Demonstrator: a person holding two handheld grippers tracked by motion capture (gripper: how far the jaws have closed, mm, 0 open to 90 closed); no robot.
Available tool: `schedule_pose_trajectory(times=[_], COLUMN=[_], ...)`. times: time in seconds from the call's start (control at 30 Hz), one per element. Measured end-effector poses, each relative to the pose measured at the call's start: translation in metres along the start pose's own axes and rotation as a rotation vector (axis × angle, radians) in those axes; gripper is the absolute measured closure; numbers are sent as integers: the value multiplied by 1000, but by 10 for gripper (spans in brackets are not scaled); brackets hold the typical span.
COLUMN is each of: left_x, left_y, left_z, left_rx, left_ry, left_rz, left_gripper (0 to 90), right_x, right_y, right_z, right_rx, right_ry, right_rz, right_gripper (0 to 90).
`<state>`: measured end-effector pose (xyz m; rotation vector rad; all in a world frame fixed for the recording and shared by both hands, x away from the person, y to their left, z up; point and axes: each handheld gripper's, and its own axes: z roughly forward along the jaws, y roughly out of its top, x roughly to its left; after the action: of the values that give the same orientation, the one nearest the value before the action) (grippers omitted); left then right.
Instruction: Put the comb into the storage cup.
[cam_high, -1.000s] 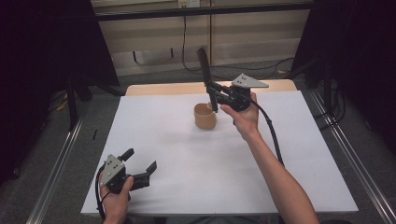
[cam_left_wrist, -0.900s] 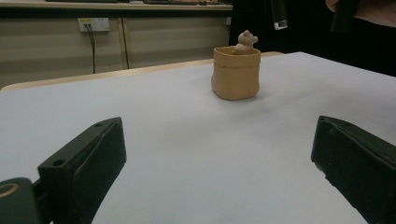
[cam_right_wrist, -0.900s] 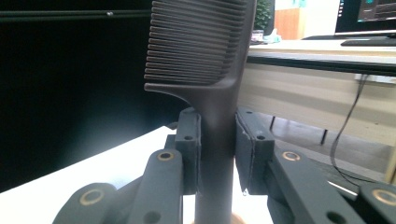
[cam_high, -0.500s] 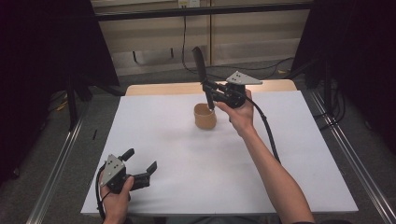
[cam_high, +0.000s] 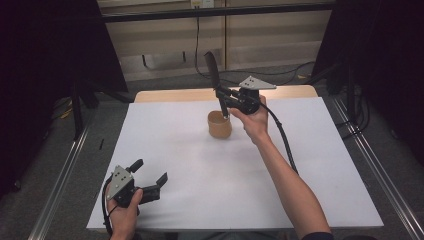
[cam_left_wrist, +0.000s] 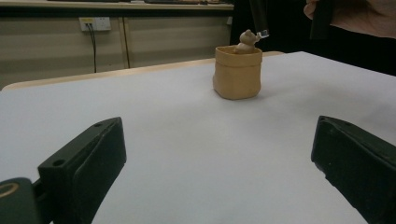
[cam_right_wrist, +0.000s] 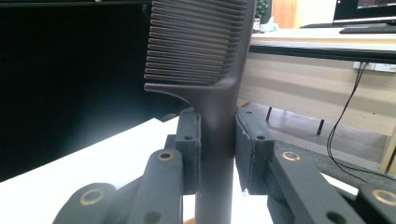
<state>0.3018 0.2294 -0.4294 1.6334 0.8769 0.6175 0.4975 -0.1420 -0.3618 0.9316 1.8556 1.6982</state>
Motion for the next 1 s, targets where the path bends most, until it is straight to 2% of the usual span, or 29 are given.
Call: schedule_pose_trajectory(times=[0.73, 1.0], left_x=[-1, -1], left_y=[0, 0], left_z=[-1, -1], left_rx=[-4, -5], left_ry=[0, 2], left_rz=[4, 5], left_gripper=[33, 31], right_x=[3, 4], right_y=[-23, -29], right_z=[18, 21], right_rx=[29, 48], right_ry=[-1, 5], right_rz=[-5, -26], right_gripper=[724, 723])
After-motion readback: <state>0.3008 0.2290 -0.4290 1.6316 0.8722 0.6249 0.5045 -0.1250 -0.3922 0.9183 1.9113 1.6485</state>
